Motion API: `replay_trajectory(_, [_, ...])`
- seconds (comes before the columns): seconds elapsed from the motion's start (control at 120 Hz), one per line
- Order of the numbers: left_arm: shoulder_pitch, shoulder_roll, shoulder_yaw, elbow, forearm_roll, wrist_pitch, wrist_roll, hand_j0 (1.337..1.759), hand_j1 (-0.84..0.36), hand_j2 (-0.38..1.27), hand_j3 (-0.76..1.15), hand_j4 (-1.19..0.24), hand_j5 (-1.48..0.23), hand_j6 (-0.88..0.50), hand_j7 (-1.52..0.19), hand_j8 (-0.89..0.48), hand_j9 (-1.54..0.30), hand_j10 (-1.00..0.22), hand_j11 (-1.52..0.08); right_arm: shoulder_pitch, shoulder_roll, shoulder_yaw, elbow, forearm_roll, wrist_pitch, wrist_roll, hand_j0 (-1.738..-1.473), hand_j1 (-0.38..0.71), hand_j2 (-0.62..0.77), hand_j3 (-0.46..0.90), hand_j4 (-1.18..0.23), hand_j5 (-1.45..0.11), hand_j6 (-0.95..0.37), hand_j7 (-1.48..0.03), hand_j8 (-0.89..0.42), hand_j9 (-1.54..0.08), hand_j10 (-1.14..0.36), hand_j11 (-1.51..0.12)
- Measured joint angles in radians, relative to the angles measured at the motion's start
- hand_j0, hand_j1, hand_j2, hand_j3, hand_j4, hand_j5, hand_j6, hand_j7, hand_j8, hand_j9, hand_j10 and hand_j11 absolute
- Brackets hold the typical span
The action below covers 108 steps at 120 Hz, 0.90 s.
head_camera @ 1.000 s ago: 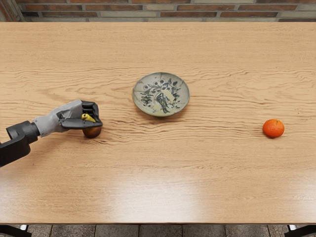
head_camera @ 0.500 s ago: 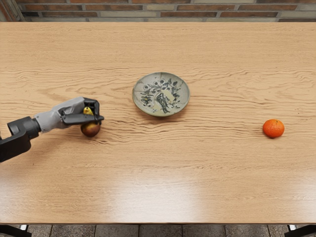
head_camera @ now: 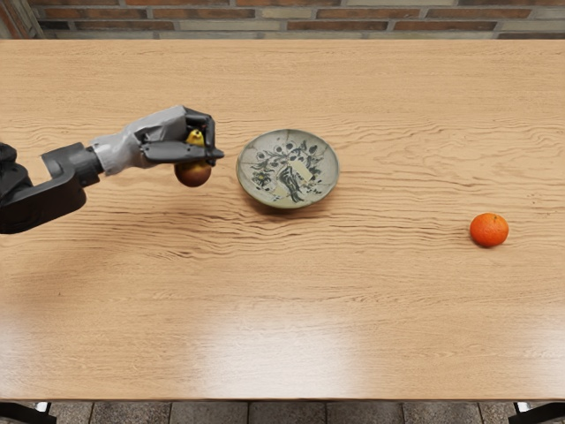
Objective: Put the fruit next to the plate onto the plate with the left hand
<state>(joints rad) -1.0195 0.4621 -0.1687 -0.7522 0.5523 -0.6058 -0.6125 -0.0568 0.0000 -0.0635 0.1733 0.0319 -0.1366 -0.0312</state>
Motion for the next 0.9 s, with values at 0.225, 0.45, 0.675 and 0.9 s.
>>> replay_trajectory(0.225, [-0.08, -0.135, 0.0, 0.037, -0.004, -0.003, 0.003, 1.638, -0.59, 0.13, 0.0, -0.84, -1.19, -0.84, -1.19, -0.83, -1.21, -0.71, -1.22, 0.0, 0.0, 0.0, 0.0, 0.0, 0.0, 0.0, -1.658, -0.31, -0.01, 0.0, -0.03, -0.04, -0.03, -0.04, -0.03, -0.04, -0.03, -0.04])
replay_trajectory(0.45, [-0.117, -0.244, 0.001, 0.163, -0.001, -0.002, 0.021, 1.638, -0.59, 0.11, 0.0, -0.85, -1.18, -0.85, -1.18, -0.84, -1.19, -0.73, -1.21, 0.0, 0.0, 0.0, 0.0, 0.0, 0.0, 0.0, -1.658, -0.31, -0.01, 0.0, -0.03, -0.04, -0.03, -0.04, -0.03, -0.04, -0.03, -0.04])
replay_trajectory(0.675, [-0.117, -0.309, 0.001, 0.203, -0.008, -0.003, 0.025, 1.642, -0.63, 0.15, 0.0, -0.85, -1.17, -0.85, -1.18, -0.84, -1.19, -0.78, -1.2, 0.0, 0.0, 0.0, 0.0, 0.0, 0.0, 0.0, -1.658, -0.31, -0.01, 0.0, -0.03, -0.04, -0.03, -0.04, -0.03, -0.04, -0.03, -0.04])
replay_trajectory(0.9, [-0.119, -0.348, 0.001, 0.228, 0.001, -0.005, 0.027, 1.645, -0.62, 0.14, 0.0, -0.85, -1.17, -0.85, -1.17, -0.84, -1.18, -0.79, -1.2, 0.0, 0.0, 0.0, 0.0, 0.0, 0.0, 0.0, -1.658, -0.31, -0.01, 0.0, -0.03, -0.04, -0.03, -0.04, -0.03, -0.04, -0.03, -0.04])
